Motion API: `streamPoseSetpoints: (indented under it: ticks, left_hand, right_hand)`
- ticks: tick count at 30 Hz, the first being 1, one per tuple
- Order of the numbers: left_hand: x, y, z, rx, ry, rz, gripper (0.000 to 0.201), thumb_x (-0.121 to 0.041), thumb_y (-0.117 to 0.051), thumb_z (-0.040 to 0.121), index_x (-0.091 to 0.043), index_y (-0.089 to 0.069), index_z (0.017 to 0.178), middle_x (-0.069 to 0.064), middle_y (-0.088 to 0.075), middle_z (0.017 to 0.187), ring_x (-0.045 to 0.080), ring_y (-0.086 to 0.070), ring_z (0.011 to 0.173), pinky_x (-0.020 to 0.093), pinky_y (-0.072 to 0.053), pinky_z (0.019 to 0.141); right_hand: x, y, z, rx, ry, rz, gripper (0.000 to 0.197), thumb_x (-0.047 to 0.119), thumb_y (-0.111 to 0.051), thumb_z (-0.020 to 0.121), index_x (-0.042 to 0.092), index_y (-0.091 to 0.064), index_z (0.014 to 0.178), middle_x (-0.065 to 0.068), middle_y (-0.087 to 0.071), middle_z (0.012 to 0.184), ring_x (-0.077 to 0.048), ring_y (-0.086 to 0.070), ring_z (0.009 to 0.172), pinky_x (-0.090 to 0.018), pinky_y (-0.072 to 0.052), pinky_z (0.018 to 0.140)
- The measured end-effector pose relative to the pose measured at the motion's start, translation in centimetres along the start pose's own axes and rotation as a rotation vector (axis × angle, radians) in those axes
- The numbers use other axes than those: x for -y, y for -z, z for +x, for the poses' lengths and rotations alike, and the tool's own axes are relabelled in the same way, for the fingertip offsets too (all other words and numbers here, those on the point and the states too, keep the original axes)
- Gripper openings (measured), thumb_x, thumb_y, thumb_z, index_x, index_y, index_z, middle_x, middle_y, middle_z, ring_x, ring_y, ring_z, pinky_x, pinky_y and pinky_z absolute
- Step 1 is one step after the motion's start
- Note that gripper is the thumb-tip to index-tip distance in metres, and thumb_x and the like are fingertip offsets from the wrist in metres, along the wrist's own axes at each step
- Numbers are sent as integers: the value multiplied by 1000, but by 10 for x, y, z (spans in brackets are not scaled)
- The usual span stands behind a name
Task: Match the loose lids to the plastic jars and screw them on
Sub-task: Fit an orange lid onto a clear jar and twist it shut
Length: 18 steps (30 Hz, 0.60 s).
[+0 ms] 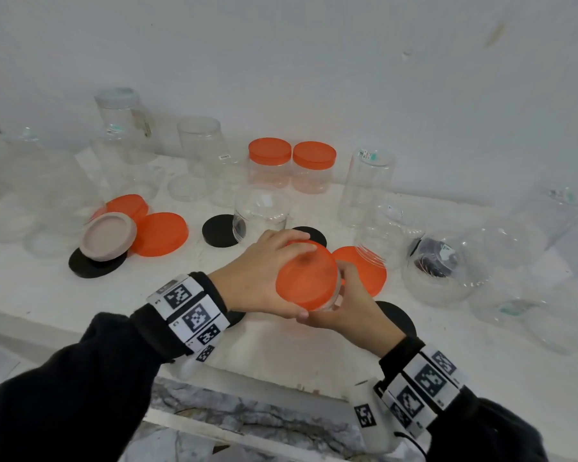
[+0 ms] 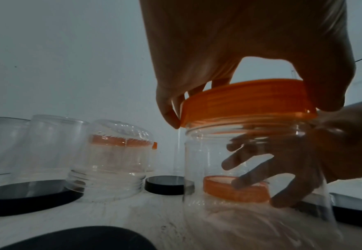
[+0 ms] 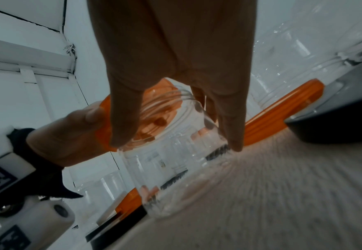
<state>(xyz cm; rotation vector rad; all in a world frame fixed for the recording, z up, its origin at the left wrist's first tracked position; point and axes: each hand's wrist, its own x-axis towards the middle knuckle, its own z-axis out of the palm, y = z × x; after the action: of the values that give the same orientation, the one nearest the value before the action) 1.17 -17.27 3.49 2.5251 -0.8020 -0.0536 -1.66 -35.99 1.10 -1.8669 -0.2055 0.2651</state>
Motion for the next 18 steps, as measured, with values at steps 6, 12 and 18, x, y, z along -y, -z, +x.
streamPoseSetpoints:
  ticks: [6, 12, 18]
  left_hand:
    - [-5, -5, 11, 31, -4, 53, 107, -74, -53, 46, -26, -36, 140, -6, -26, 146, 14, -22, 129, 38, -26, 109]
    - [-3, -4, 13, 68, -15, 48, 111, -76, -54, 44, -26, -33, 141, -7, -23, 147, 12, -18, 129, 35, -23, 110]
    - [5, -9, -1, 14, 61, -365, 124, -59, -78, 39, -47, -3, 137, -26, -5, 141, -11, -6, 134, 4, -11, 104]
  right_hand:
    - [-2, 0, 2, -31, -22, 5, 89, 9, -88, 58, 18, -32, 127, -1, -45, 124, -13, -50, 112, -34, -52, 89]
    - [-5, 1, 3, -27, -23, -27, 94, 14, -89, 57, 17, -30, 131, 0, -44, 125, -11, -50, 113, -33, -50, 91]
    - [0, 4, -8, -24, 38, -301, 122, 32, -89, 55, 16, -7, 143, 3, -17, 141, -11, -24, 131, -27, -30, 108]
